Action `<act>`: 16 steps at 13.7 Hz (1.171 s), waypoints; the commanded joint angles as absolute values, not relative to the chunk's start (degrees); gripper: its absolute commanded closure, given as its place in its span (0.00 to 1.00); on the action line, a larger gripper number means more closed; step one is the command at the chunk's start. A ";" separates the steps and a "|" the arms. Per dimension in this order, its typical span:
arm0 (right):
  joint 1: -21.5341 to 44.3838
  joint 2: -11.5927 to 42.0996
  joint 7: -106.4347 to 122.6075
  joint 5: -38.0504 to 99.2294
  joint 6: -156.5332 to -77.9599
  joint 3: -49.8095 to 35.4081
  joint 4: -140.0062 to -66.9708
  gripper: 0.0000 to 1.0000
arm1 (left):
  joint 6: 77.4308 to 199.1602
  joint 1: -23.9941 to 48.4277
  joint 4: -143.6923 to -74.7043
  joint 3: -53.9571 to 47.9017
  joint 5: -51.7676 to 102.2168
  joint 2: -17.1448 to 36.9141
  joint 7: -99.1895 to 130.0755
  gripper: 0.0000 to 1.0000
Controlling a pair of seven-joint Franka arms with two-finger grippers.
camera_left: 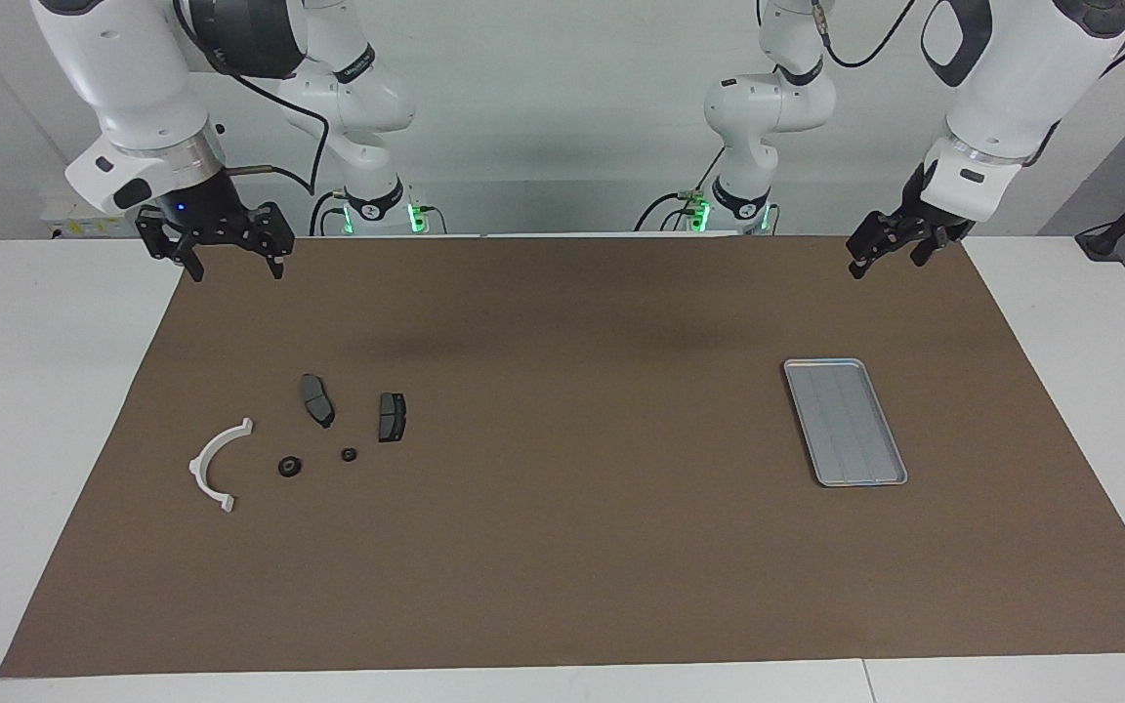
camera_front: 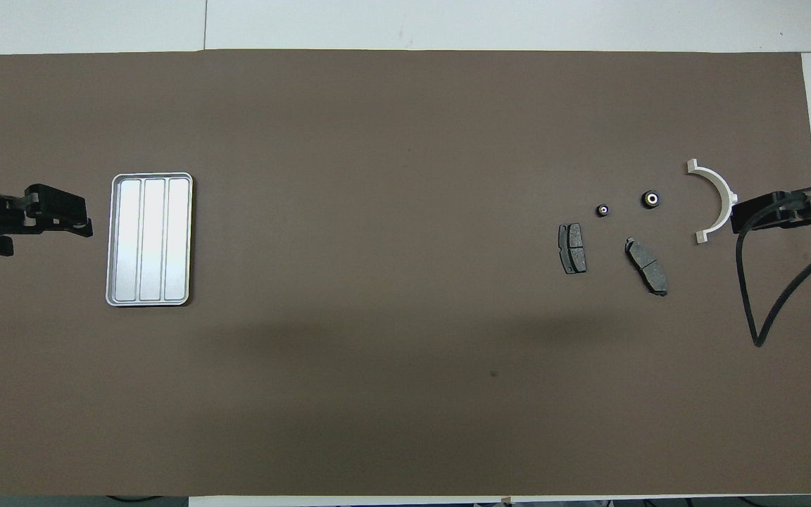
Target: Place bearing gear from tray to pile
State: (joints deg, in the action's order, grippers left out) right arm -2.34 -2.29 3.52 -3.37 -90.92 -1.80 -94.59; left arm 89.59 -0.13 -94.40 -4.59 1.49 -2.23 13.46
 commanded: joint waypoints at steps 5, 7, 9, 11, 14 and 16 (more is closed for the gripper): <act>-0.88 -5.01 2.99 -0.53 -86.66 1.14 -95.98 0.00 | 90.26 0.44 -96.33 -4.04 2.11 -3.96 13.27 0.00; -0.88 -5.01 3.08 -0.44 -86.75 1.58 -95.98 0.00 | 90.26 0.44 -96.33 -3.96 2.11 -3.96 13.27 0.00; -0.79 -5.01 2.99 -0.44 -86.75 1.67 -95.98 0.00 | 90.26 0.44 -96.33 -3.96 2.11 -3.96 13.27 0.00; -0.88 -5.01 2.99 -0.53 -86.57 1.67 -95.98 0.00 | 90.26 0.44 -96.33 -4.04 2.11 -3.96 13.27 0.00; -0.97 -5.01 2.90 -0.53 -86.57 1.67 -96.06 0.00 | 90.26 0.44 -96.33 -4.04 2.11 -3.96 13.27 0.00; -0.97 -5.01 2.81 -0.44 -86.57 1.67 -96.06 0.00 | 90.26 0.44 -96.33 -4.04 2.11 -3.96 13.27 0.00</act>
State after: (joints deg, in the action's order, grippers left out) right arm -0.86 -3.94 3.52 -1.37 -86.74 1.48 -94.84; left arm 89.59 -0.13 -94.40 -4.60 1.49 -2.23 13.46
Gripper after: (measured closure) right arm 0.000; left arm 0.000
